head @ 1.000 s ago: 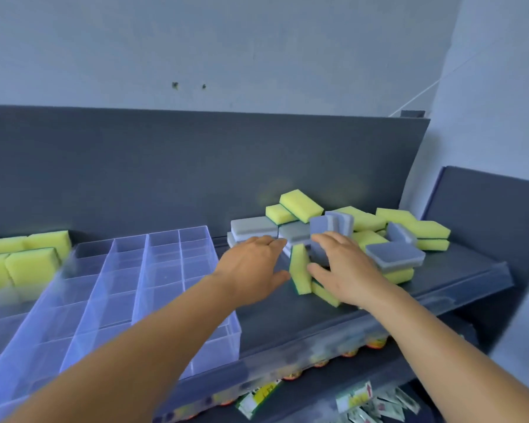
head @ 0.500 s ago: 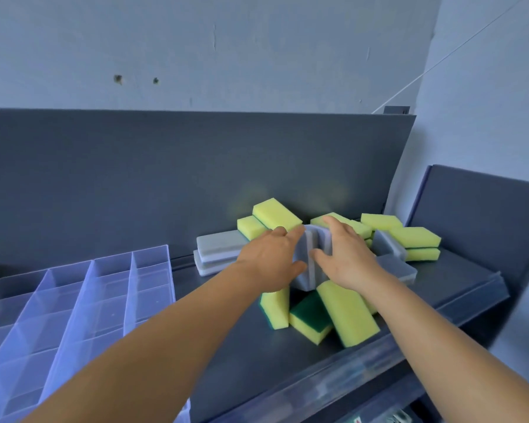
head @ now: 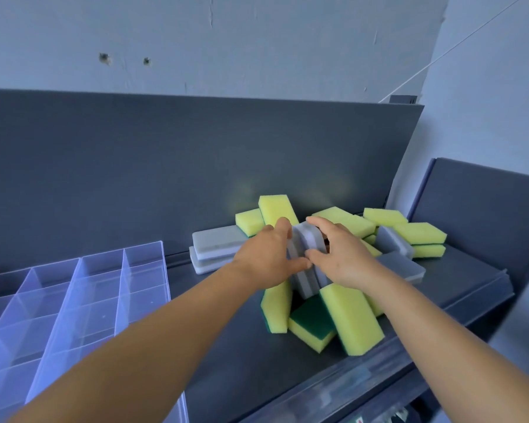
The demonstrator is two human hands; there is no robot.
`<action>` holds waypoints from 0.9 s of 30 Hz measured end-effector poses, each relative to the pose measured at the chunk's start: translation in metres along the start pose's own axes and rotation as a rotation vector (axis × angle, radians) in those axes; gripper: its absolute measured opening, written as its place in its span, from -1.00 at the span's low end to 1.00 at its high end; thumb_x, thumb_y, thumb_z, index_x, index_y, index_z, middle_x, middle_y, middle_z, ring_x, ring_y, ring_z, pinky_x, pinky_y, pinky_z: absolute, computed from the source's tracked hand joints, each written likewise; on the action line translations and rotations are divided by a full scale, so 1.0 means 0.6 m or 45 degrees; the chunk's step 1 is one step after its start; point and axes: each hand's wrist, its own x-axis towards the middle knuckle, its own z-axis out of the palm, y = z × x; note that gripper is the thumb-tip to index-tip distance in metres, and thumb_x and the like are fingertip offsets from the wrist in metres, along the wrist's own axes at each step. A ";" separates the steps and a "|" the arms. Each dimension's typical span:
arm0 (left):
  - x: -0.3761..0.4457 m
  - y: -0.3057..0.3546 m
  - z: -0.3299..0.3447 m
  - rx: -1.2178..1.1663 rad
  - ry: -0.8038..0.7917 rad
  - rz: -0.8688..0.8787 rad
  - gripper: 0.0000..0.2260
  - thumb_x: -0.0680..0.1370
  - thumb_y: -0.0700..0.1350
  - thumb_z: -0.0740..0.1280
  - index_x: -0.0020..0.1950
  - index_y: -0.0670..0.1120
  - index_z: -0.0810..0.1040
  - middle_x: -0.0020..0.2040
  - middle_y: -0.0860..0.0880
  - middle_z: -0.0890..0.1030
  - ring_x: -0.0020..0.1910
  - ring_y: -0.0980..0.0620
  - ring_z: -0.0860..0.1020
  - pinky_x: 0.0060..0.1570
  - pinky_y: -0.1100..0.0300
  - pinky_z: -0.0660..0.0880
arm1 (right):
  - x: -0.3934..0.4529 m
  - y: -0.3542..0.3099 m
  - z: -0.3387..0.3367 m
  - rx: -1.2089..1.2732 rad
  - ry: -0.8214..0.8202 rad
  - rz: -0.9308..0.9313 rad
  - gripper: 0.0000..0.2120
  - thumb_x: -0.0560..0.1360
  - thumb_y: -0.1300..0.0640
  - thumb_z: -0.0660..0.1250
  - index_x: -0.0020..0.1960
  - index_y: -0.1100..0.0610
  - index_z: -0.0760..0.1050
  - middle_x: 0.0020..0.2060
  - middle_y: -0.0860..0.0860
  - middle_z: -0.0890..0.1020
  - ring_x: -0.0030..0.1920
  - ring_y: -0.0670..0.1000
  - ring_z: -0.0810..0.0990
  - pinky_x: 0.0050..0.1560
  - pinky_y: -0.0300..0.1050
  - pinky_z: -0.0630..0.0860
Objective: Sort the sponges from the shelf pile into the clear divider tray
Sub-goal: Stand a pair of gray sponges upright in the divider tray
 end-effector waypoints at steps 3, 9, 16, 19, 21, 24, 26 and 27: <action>-0.001 0.002 0.004 -0.065 0.012 -0.009 -0.41 0.45 0.11 0.41 0.40 0.00 0.28 0.14 -0.09 0.42 -0.10 -0.06 0.48 -0.09 0.11 0.48 | 0.001 -0.004 0.005 0.027 0.010 -0.027 -0.51 0.54 0.01 0.26 0.43 -0.17 0.22 0.17 0.00 0.38 -0.17 -0.07 0.45 -0.21 -0.24 0.36; -0.016 0.009 -0.003 -0.352 0.215 -0.035 -0.52 0.43 0.02 0.46 0.30 -0.04 0.43 0.18 -0.05 0.41 -0.21 0.02 0.47 -0.14 0.26 0.39 | -0.006 -0.015 -0.003 0.112 0.120 -0.139 -0.64 0.50 0.03 0.30 0.28 -0.11 0.37 0.21 -0.07 0.39 -0.19 -0.13 0.46 -0.14 -0.22 0.36; -0.041 0.017 -0.052 -0.455 0.414 -0.010 -0.63 0.36 0.02 0.52 -0.03 -0.03 0.38 -0.03 -0.02 0.49 -0.25 0.06 0.39 -0.33 0.30 0.29 | -0.028 -0.067 -0.032 0.294 0.055 -0.243 -0.47 0.49 0.13 0.20 0.41 -0.18 0.21 0.09 -0.10 0.45 -0.02 -0.05 0.44 -0.11 -0.23 0.34; -0.067 0.011 -0.076 -0.414 0.413 0.010 -0.62 0.35 -0.01 0.53 -0.07 -0.06 0.37 -0.24 0.03 0.45 -0.37 0.09 0.33 -0.36 0.24 0.29 | -0.038 -0.088 -0.043 0.311 -0.073 -0.274 -0.37 0.48 0.17 0.20 0.46 -0.22 0.13 0.05 -0.17 0.43 0.04 -0.01 0.45 0.02 -0.19 0.35; -0.089 -0.003 -0.095 -0.390 0.421 -0.002 -0.61 0.34 -0.04 0.55 -0.08 -0.06 0.36 -0.32 0.07 0.39 -0.39 0.09 0.31 -0.34 0.22 0.29 | -0.043 -0.107 -0.040 0.299 -0.127 -0.322 -0.38 0.47 0.16 0.23 0.45 -0.24 0.16 -0.03 -0.27 0.41 -0.06 -0.08 0.44 -0.04 -0.24 0.35; -0.115 -0.029 -0.122 -0.362 0.422 -0.016 -0.53 0.30 -0.02 0.57 0.05 0.01 0.37 -0.10 0.04 0.50 -0.26 0.08 0.41 -0.21 0.22 0.41 | -0.046 -0.136 -0.027 0.320 -0.155 -0.405 -0.40 0.47 0.15 0.27 0.42 -0.24 0.21 0.16 -0.21 0.43 -0.18 -0.14 0.48 -0.18 -0.41 0.42; -0.136 -0.050 -0.144 -0.297 0.426 -0.041 -0.37 0.29 0.02 0.58 0.27 0.04 0.37 0.13 0.03 0.47 -0.06 0.05 0.46 -0.04 0.22 0.44 | -0.048 -0.161 -0.010 0.363 -0.175 -0.465 -0.41 0.47 0.14 0.31 0.40 -0.24 0.23 0.25 -0.16 0.39 -0.02 -0.17 0.48 -0.16 -0.51 0.39; -0.147 -0.061 -0.156 -0.243 0.419 -0.063 -0.31 0.30 0.04 0.57 0.35 0.04 0.36 0.16 0.04 0.44 -0.03 0.06 0.45 -0.01 0.24 0.41 | -0.047 -0.174 0.000 0.371 -0.174 -0.491 -0.42 0.46 0.12 0.33 0.39 -0.24 0.24 0.27 -0.15 0.38 0.10 -0.15 0.45 -0.06 -0.48 0.37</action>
